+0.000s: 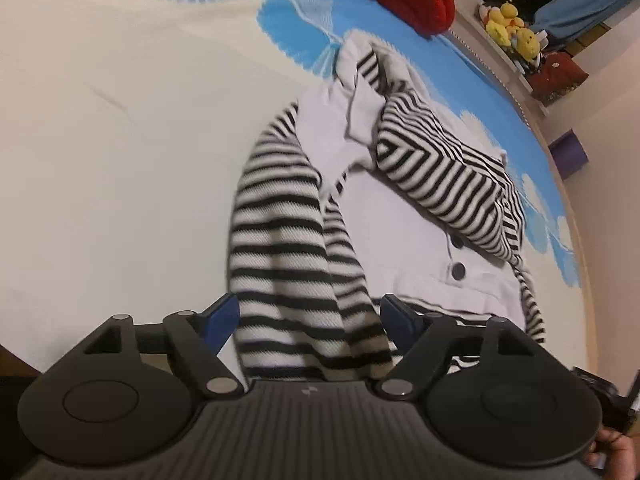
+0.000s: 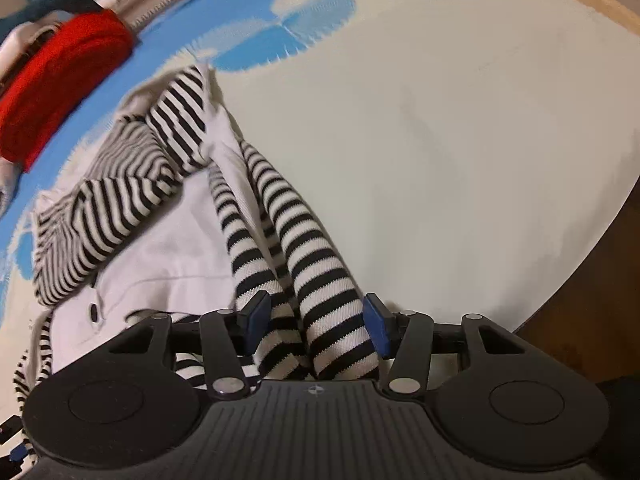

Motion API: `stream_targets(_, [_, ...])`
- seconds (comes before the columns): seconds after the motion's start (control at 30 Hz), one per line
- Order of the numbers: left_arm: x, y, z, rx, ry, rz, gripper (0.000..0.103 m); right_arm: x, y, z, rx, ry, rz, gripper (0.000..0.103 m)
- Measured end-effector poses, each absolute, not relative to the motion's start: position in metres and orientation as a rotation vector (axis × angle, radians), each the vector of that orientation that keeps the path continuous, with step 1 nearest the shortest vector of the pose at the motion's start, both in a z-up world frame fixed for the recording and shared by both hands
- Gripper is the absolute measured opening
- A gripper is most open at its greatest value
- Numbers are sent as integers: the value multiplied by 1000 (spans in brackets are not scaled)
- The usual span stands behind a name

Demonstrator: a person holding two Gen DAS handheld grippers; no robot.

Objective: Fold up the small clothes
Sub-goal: 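Move the right tool toward the striped sleeve hanging past the hem, then grasp the striped sleeve cuffs with both tools together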

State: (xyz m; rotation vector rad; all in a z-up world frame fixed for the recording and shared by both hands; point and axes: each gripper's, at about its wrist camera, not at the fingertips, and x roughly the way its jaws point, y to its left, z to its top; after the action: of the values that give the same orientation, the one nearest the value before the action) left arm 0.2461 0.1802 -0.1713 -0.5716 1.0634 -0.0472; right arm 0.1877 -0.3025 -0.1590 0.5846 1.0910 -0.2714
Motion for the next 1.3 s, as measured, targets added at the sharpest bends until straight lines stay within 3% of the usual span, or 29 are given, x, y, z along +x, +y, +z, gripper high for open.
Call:
stream_targets(0.3, [248, 152, -181, -468, 1106, -18, 87, 173, -299, -148, 558, 1024, -213, 53])
stream_targets(0.43, [245, 147, -187, -450, 1129, 24, 82, 168, -297, -142, 556, 981, -121, 71])
stream_targets(0.47, [245, 145, -188, -429, 1139, 16, 78, 169, -295, -144, 540, 995, -111, 71])
stream_targets(0.5, [244, 142, -189, -395, 1144, 13, 57, 170, -292, -148, 521, 1021, -108, 71])
stream_targets(0.53, [242, 139, -189, -355, 1146, 17, 28, 171, -291, -154, 507, 1053, -110, 71])
stream_targets(0.57, [240, 139, -189, -335, 1149, 30, 18, 172, -290, -160, 499, 1082, -118, 71])
stream_targets(0.63, [233, 148, -185, -367, 1132, 69, 11, 172, -292, -166, 468, 1124, -158, 68])
stream_targets(0.7, [228, 157, -179, -410, 1118, 86, 10, 168, -295, -169, 485, 1129, -181, 56])
stream_targets(0.73, [226, 159, -177, -424, 1116, 90, 11, 166, -298, -169, 514, 1121, -166, 29])
stream_targets(0.77, [225, 160, -177, -433, 1123, 90, 12, 165, -299, -169, 539, 1110, -139, 12])
stream_targets(0.9, [226, 164, -186, -482, 1177, 81, 37, 159, -303, -160, 532, 1060, -170, 10])
stream_targets(1.0, [227, 165, -188, -487, 1183, 71, 41, 158, -309, -165, 571, 1069, -199, 14])
stream_targets(1.07, [226, 161, -187, -473, 1186, 59, 41, 161, -307, -168, 590, 1087, -192, 25])
stream_targets(1.13, [224, 157, -186, -443, 1182, 57, 41, 162, -301, -171, 571, 1099, -181, 29])
stream_targets(1.27, [225, 150, -187, -389, 1176, 43, 39, 164, -295, -173, 547, 1110, -169, 29])
stream_targets(1.3, [225, 149, -187, -379, 1174, 35, 29, 163, -294, -173, 536, 1110, -169, 29])
